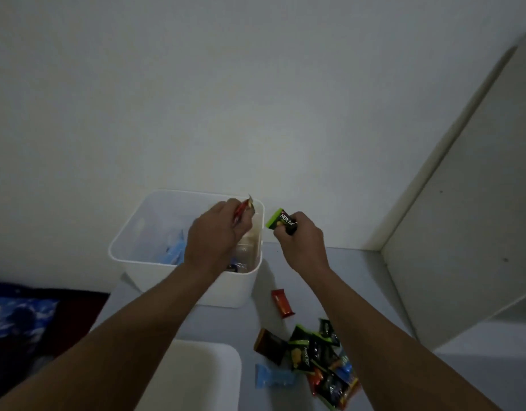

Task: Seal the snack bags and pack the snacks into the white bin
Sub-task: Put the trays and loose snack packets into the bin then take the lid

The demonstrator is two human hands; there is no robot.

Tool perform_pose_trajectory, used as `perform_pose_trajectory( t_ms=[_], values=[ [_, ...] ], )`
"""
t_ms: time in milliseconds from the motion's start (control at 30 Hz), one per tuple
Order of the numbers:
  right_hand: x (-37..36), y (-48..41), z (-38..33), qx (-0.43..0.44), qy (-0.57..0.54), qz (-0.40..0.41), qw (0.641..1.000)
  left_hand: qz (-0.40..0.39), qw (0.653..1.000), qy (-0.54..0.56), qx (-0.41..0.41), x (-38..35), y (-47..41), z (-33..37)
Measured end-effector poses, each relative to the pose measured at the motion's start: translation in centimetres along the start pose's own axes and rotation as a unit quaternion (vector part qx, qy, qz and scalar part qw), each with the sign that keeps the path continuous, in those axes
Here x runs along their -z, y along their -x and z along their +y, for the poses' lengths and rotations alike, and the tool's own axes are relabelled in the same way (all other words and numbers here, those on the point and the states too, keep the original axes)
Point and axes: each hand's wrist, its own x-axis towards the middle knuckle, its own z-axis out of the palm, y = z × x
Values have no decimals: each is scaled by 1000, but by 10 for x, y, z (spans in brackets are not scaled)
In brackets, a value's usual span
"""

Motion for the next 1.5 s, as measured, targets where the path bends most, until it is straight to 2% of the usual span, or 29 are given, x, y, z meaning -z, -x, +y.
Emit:
perform_pose_trajectory(
  t_ms=[200, 333, 400, 500, 533, 633, 700, 800, 933, 1000, 1100, 1200, 1267, 1333, 1400, 1500],
  values=[
    [-65, -27, -47, -16, -79, -8, 997, 40, 997, -6, 64, 15, -43, -48],
    [-87, -28, -37, -25, -58, -39, 997, 20, 995, 4, 98, -1, -34, -64],
    [-89, -25, -28, -15, -31, -27, 999, -7, 995, -26, 98, -9, -26, -69],
    [-84, -28, -15, 23, 38, 13, 999, -94, 985, -108, 90, -20, -15, -70],
    [-80, -30, -11, 26, 73, 2, 997, -123, 980, -128, 92, -22, -13, -70],
    [-71, -32, -4, 42, 191, -105, 975, -165, 967, -167, 102, -21, -5, -72],
    [-67, -30, -3, 70, 237, -148, 958, -160, 966, -184, 90, -19, 0, -73],
    [-61, -29, 1, 83, 246, -173, 950, -125, 973, -183, 70, -15, 11, -66],
    [-47, -17, 2, 82, 213, -209, 951, -47, 990, -134, -10, -11, 45, -41],
    [-36, -7, 10, 54, 177, -206, 961, -42, 991, -116, -50, -14, 73, -24],
    [-21, 9, 39, 14, 162, -198, 967, -99, 989, -86, -68, -32, 122, -7],
    [-12, 30, 88, -27, 178, -210, 961, -205, 976, -74, -29, -64, 161, -2],
    [-6, 45, 128, -64, 223, -222, 947, -256, 964, -75, -7, -89, 181, -1],
    [0, 62, 165, -115, 299, -232, 919, -303, 949, -90, 6, -113, 198, 2],
    [3, 79, 197, -163, 349, -240, 891, -334, 935, -119, 11, -133, 213, 7],
    [-3, 100, 223, -151, 365, -179, 901, -329, 932, -150, -14, -154, 229, 11]
  ],
)
